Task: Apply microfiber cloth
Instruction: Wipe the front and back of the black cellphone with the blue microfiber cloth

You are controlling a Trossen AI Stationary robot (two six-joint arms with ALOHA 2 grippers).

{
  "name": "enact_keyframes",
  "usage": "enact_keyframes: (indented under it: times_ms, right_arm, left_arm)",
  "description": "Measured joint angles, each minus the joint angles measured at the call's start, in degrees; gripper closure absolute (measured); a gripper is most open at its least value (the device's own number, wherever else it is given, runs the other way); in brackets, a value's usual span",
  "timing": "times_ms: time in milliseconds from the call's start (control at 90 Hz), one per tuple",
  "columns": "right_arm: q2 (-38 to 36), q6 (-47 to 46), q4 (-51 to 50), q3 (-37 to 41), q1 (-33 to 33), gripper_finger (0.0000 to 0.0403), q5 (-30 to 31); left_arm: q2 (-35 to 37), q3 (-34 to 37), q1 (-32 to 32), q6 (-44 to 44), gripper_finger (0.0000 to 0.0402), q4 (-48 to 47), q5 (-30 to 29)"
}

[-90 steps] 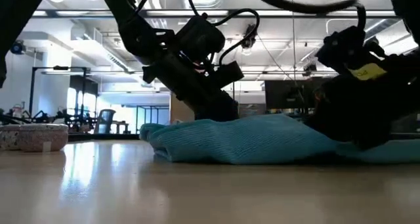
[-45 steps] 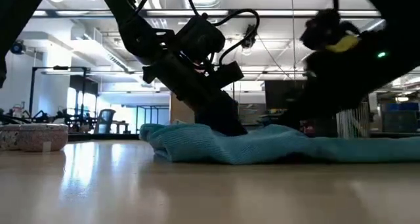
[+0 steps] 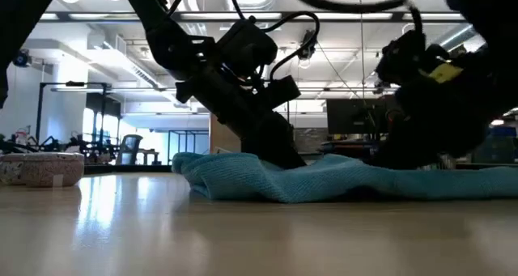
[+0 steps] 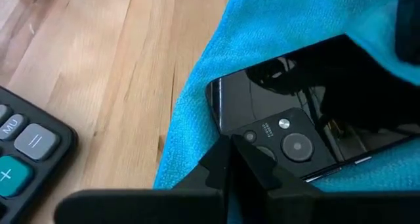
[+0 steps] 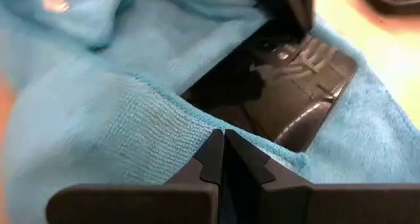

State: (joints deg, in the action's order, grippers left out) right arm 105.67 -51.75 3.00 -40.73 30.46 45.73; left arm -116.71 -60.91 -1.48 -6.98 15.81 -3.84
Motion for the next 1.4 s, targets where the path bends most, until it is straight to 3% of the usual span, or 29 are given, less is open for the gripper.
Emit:
enact_keyframes:
  times_ms: [111, 244, 356, 544, 656, 1044, 1400]
  right_arm:
    - [0.65, -2.40, -1.87, 1.28, -0.88, 0.0403, 5.19]
    - [0.69, -3.38, -0.95, 2.43, -0.21, 0.0403, 6.67]
    - [0.98, -0.90, 1.21, 2.70, 2.55, 0.0403, 6.28]
    - [0.95, -11.38, 1.47, 4.54, 10.38, 0.0403, 7.84]
    - [1.01, -11.72, 2.52, 4.58, 13.70, 0.0403, 9.42]
    - [1.23, 6.61, 22.46, 4.58, 12.44, 0.0403, 3.00]
    - [1.07, 20.62, 29.76, 4.52, 5.57, 0.0403, 1.02]
  left_arm:
    - [0.00, -0.02, -0.02, 0.00, 0.0401, -0.02, 0.11]
    - [0.00, -0.02, -0.02, -0.16, 0.0401, -0.22, 0.26]
    - [0.00, -0.03, -0.22, -0.39, 0.0401, -0.26, 0.28]
    - [0.00, -0.04, -0.28, -0.39, 0.0401, -0.26, 0.35]
    - [0.00, -0.04, -0.28, -0.39, 0.0401, -0.26, 0.40]
    - [0.00, -0.04, -0.28, 0.02, 0.0401, -0.28, 0.41]
    - [0.00, -0.03, -0.28, 0.02, 0.0401, -0.28, 0.41]
